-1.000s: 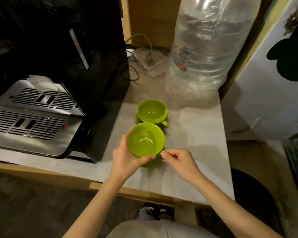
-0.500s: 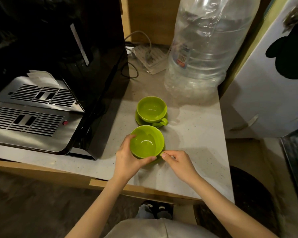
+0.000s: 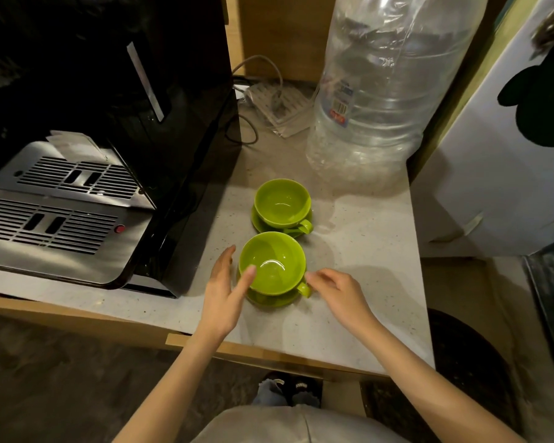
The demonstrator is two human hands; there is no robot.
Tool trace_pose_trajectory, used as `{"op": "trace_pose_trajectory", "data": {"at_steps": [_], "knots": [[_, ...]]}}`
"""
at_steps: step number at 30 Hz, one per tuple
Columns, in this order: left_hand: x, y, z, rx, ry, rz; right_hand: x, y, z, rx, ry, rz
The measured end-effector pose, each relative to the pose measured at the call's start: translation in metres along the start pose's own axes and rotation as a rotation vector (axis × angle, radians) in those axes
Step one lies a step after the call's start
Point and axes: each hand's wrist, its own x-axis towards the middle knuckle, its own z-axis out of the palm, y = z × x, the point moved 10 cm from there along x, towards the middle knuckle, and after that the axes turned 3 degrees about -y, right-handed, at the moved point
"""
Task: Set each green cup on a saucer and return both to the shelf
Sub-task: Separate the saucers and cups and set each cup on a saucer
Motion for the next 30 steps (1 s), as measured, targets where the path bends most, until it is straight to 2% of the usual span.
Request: {"op": "trace_pose_trajectory", "data": {"at_steps": [4, 7, 10, 14, 20, 30], "knots": [[0.005, -0.028, -0.016, -0.119, 0.078, -0.187, 0.023, 0.016, -0.013, 0.129, 0.026, 0.155], [0.008, -0.046, -0.010, -0.221, 0.002, -0.372, 0.035, 0.023, -0.008, 0.147, -0.058, 0.269], [0.009, -0.053, -0.004, -0.252, -0.040, -0.468, 0.037, 0.023, 0.004, 0.138, -0.147, 0.351], [0.008, -0.064, 0.008, -0.334, -0.135, -0.579, 0.041, 0.023, 0.013, 0.117, -0.196, 0.372], [0.009, -0.066, 0.010, -0.330, -0.148, -0.573, 0.051, 0.027, 0.015, 0.014, -0.190, 0.308], [0.002, -0.047, 0.012, -0.432, -0.162, -0.473, 0.037, 0.016, 0.005, 0.065, -0.239, 0.269]]}}
